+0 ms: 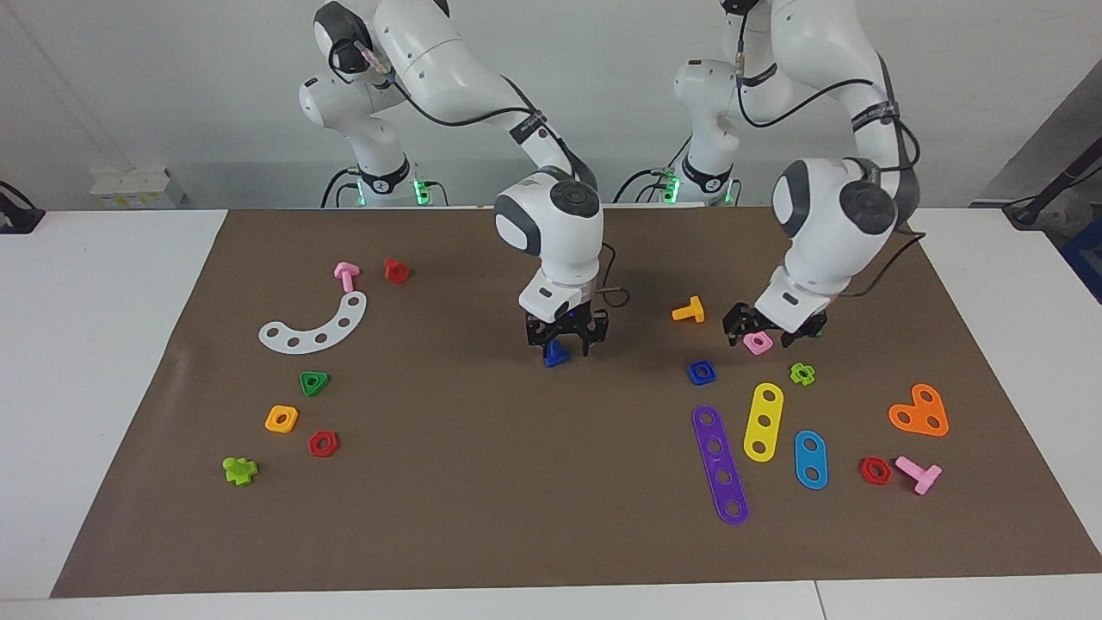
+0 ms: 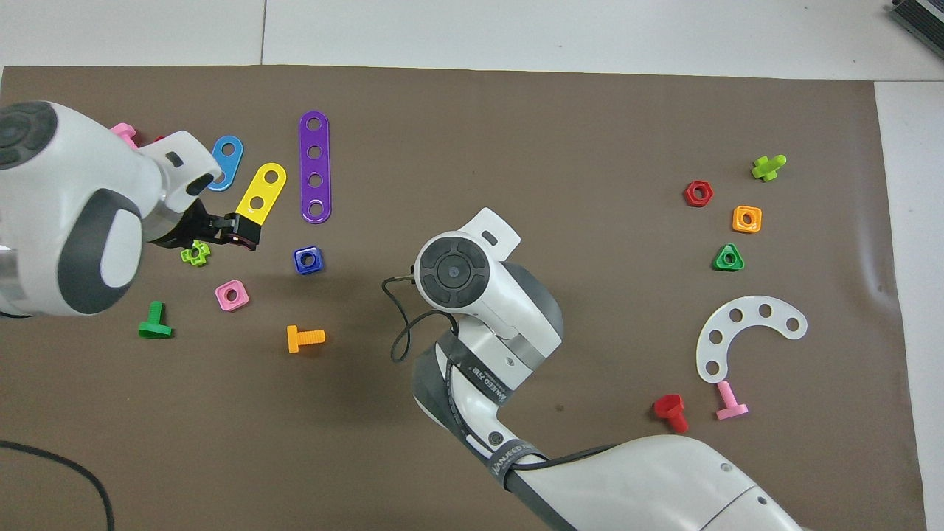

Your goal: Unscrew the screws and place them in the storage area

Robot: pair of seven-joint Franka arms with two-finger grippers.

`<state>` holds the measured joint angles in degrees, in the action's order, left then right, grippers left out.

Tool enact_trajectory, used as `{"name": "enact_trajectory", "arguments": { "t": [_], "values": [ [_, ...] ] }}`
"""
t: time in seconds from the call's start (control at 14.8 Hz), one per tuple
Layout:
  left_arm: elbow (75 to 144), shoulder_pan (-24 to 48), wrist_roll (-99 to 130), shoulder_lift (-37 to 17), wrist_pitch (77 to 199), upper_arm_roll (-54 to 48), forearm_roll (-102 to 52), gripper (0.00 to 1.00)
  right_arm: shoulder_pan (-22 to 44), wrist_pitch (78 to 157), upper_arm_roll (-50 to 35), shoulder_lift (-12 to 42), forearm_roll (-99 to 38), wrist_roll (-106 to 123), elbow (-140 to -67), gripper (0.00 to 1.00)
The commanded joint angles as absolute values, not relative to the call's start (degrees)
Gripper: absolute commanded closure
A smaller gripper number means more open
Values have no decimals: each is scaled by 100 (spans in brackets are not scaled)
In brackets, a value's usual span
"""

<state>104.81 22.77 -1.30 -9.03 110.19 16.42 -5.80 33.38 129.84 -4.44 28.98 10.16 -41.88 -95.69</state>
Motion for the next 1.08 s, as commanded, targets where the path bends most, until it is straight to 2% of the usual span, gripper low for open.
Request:
{"name": "enact_trajectory", "arguments": {
  "t": [0.0, 0.27, 0.4, 0.47, 0.61, 0.67, 0.74, 1.01],
  "values": [
    [10318, 2268, -805, -415, 10268, 2064, -483, 0, 3340, 12885, -457, 2865, 1143, -4289, -9615, 27],
    [10564, 2259, -1099, 420, 9853, 2470, 41, 0, 3357, 12595, -457, 2795, 1134, -4236, -9685, 36],
    [10608, 2250, -1081, 571, 9853, 2470, 272, 0, 3357, 12569, -457, 2777, 1134, -4236, -9703, 42],
    [10530, 2259, -1038, 580, 9861, 2452, 272, 0, 3357, 12568, -457, 2777, 1134, -4245, -9721, 49],
    [10302, 2329, -1028, 554, 9914, 2391, 281, 0, 3357, 12568, -466, 2769, 1125, -4271, -9721, 69],
    [10170, 2329, -1020, 536, 9931, 2330, 290, 0, 3323, 12516, -457, 2708, 1116, -4245, -9756, 88],
    [10056, 2329, -1037, 519, 9940, 2320, 299, 0, 3305, 12507, -457, 2585, 1108, -4228, -9895, 100],
    [9713, 2329, -993, 545, 9144, 2215, 299, 0, 2832, 12673, -466, 1777, 1046, -3824, -10870, 100]
  ]
}}
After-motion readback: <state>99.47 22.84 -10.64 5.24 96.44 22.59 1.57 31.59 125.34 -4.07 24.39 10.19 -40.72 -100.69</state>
